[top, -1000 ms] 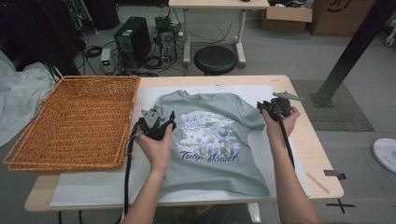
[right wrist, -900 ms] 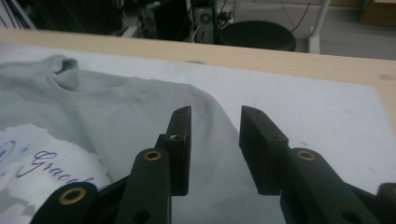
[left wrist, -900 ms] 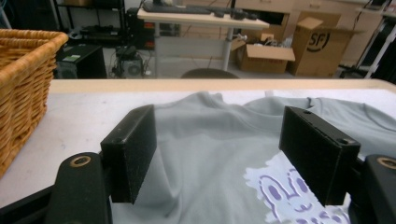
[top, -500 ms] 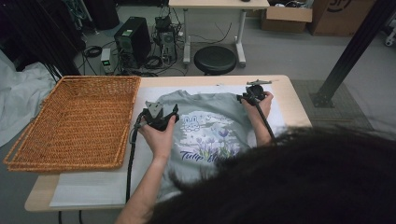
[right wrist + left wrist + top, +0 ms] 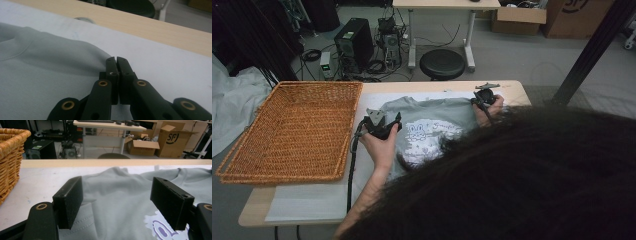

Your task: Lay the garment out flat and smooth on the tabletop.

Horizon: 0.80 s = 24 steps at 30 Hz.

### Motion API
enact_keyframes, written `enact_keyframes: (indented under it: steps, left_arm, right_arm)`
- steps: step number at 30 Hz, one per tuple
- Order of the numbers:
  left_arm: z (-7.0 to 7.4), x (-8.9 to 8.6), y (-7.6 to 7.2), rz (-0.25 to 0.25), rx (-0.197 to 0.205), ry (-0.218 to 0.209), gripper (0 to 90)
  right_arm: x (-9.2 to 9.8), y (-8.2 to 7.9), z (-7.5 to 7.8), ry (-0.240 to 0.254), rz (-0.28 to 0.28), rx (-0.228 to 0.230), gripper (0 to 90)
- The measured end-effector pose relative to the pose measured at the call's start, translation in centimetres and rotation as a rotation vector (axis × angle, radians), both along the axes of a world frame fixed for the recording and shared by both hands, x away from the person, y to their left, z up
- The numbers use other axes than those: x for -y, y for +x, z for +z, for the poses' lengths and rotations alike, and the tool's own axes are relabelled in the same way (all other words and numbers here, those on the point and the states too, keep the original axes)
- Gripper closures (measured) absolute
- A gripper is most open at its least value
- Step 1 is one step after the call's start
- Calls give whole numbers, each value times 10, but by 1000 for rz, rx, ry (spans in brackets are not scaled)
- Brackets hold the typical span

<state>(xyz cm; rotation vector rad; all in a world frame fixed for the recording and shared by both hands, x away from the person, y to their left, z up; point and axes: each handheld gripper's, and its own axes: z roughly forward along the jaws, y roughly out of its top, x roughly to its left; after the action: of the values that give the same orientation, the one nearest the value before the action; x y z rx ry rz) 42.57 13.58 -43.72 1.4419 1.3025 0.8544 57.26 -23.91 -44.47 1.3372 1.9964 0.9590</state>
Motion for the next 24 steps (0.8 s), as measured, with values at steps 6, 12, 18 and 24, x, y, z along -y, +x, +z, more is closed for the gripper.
enact_keyframes:
  steps: [6,12,18,24]
  left_arm:
    - [0,1,0,-2,4,-1,270]
    - [3,2,-5,-14,-5,10,264]
    - [9,6,-11,-43,10,10,263]
    - [12,6,-14,-68,25,12,280]
  right_arm:
    - [7,-1,3,61,-9,20,867]
    - [-2,-25,24,103,63,32,681]
    - [0,-75,47,161,142,127,603]
    - [9,-122,61,212,191,190,566]
